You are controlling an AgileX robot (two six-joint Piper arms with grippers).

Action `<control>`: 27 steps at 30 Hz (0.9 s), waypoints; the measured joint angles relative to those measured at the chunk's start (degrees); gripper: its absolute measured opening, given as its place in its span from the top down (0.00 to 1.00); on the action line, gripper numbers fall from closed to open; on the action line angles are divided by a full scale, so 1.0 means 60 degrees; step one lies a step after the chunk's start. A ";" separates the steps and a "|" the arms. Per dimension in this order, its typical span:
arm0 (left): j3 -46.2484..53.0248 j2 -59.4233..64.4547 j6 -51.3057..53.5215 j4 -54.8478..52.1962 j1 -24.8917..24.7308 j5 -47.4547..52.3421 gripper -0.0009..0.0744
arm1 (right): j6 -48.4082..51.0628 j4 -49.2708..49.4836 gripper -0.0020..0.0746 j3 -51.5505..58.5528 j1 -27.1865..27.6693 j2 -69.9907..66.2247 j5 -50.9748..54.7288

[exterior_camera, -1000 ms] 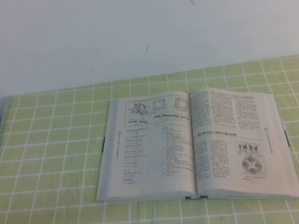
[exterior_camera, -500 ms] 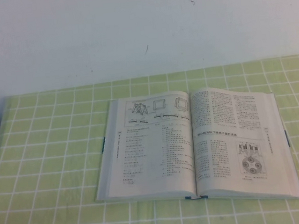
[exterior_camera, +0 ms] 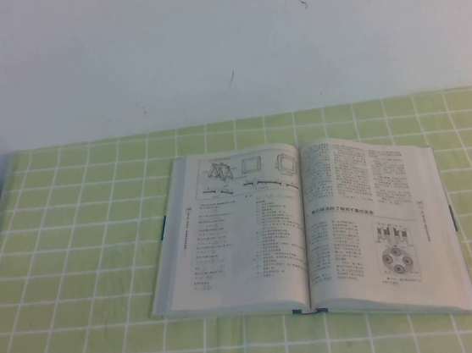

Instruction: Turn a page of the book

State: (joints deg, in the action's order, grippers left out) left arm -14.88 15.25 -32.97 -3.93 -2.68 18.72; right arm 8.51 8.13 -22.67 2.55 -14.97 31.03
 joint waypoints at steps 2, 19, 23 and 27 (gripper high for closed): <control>-0.0496 0.0906 0.0974 0.0894 0.0000 0.0351 0.99 | 0.0199 0.0308 0.98 -0.0321 0.0000 -0.0801 0.0323; -0.3545 0.8075 1.0422 0.9850 0.0000 0.2244 0.99 | 0.4233 0.4483 0.60 -0.2289 0.0000 -0.6740 0.0785; -0.4849 0.9732 1.1300 1.0348 -0.0058 0.2983 0.99 | 0.6046 0.6429 0.50 -0.2350 0.0000 -0.7675 0.0877; -0.6121 1.1155 1.1516 1.0254 -0.0655 0.2975 0.99 | 0.7753 0.8515 0.48 -0.2390 0.0000 -0.8662 0.0976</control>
State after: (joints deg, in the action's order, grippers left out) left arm -51.60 82.18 36.12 57.59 -6.61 36.57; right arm 55.02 59.22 -37.01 2.55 -66.95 36.88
